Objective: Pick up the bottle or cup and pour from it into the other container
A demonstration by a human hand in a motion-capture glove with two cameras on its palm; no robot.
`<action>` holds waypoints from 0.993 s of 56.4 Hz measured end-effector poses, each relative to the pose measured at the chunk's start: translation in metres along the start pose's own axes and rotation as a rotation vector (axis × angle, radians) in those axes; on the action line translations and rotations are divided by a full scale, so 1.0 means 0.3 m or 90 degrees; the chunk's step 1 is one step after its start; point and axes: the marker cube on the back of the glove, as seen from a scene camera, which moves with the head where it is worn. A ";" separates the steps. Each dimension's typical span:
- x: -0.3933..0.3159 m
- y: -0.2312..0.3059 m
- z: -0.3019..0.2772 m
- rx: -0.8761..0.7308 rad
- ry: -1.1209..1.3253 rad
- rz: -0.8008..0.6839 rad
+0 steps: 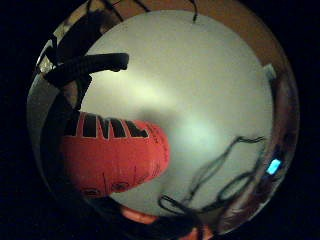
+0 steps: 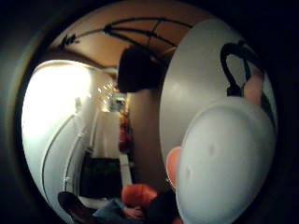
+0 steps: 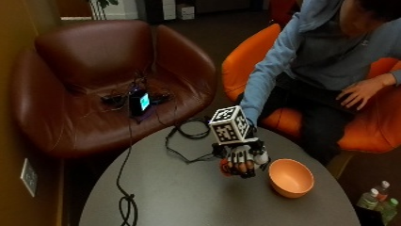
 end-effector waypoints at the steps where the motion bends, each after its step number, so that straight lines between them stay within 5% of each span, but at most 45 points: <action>1: -0.013 0.004 -0.006 -0.009 0.028 -0.010; 17: -0.197 0.072 -0.068 -0.117 0.526 -0.138; 36: -0.343 0.153 0.039 -0.165 0.878 -0.199; 56: -0.448 0.176 0.126 -0.190 0.953 -0.222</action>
